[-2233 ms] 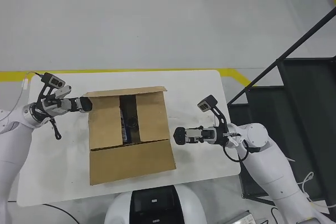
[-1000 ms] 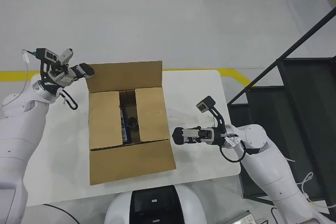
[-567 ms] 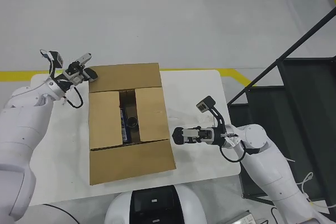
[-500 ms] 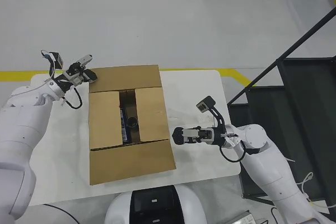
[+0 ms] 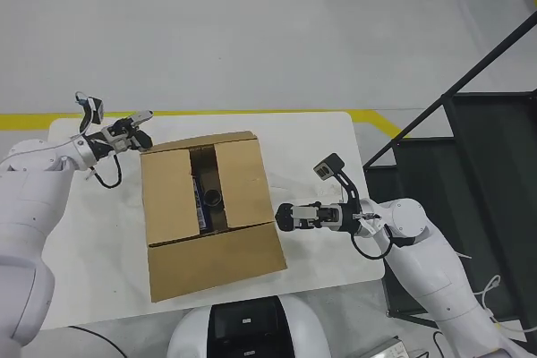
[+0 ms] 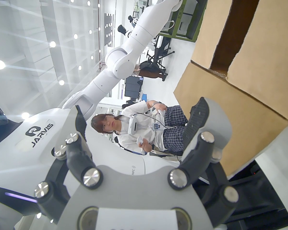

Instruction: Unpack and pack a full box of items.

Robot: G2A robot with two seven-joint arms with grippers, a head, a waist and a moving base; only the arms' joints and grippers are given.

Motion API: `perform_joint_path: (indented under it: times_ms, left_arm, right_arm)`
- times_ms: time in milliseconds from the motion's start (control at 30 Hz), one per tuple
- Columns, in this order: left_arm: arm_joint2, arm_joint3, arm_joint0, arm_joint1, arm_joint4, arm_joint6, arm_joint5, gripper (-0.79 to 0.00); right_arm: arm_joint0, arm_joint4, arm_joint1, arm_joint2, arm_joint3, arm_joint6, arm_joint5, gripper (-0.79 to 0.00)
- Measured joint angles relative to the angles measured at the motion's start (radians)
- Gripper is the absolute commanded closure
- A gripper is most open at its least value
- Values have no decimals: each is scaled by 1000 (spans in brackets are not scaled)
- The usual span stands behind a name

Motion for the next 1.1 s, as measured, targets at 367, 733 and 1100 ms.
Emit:
perform_joint_path:
  times_ms: [367,733,1100]
  left_arm:
    - [-185,-87,51,54,-289,-131,-113,-785]
    - [-404,-522,343,200,-273,-316,76,-785]
    - [-576,-789,588,279,-281,-441,202,-785]
  right_arm:
    - [10,-41,-2,-19,-24,-33,29,-785]
    - [227,-329,-55,-280,-30,-269,233,-785]
    - [428,-448,-148,-547,128,-431,343,-785]
